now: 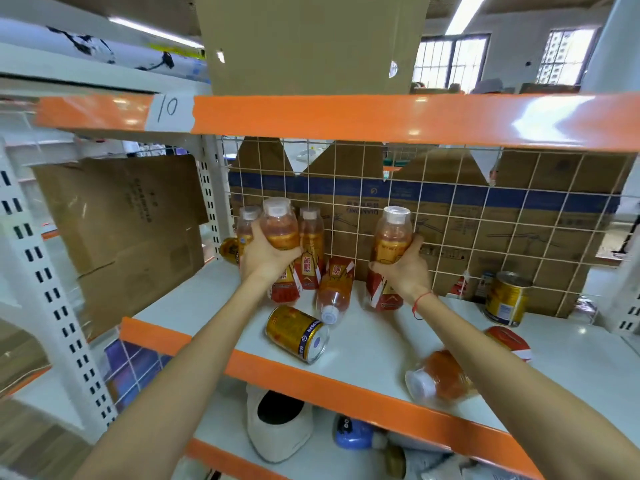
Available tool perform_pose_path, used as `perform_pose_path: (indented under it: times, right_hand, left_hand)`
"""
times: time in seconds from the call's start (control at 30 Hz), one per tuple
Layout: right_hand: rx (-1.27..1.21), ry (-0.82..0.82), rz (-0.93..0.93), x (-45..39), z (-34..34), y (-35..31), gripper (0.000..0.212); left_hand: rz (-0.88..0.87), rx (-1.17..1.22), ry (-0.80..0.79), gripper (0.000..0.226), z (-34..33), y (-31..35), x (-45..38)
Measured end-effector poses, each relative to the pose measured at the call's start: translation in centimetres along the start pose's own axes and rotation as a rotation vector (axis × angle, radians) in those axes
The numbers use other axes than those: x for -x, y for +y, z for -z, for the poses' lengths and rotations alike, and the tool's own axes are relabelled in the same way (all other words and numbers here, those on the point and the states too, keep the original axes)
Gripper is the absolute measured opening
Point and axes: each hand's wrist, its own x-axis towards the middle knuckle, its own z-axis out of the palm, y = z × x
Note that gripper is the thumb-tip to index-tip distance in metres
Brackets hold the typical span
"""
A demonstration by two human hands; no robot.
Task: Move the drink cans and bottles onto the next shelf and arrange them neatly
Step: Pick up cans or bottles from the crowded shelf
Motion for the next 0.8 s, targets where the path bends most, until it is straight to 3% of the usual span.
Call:
perform_pose_path:
  times: [0.17,0.43,0.8]
  right_hand:
    - [-0.030,0.053,0.138,5.1,2.4,-3.8,0.096]
    - [-0.002,0.058,0.195,11.2,5.0,-5.9,0.085]
    - [-0.018,0.110,0.194,18.6,7.4,-5.5,0.078]
  left_hand:
    - [-0.025,-0.022,-0.025,0.089,2.3,2.3,3.1]
    - [0.033,-0.042,-0.041,0.080,6.1,3.5,8.9]
    - [-0.023,-0.035,-0.141,0.084,8.8,4.8,14.9]
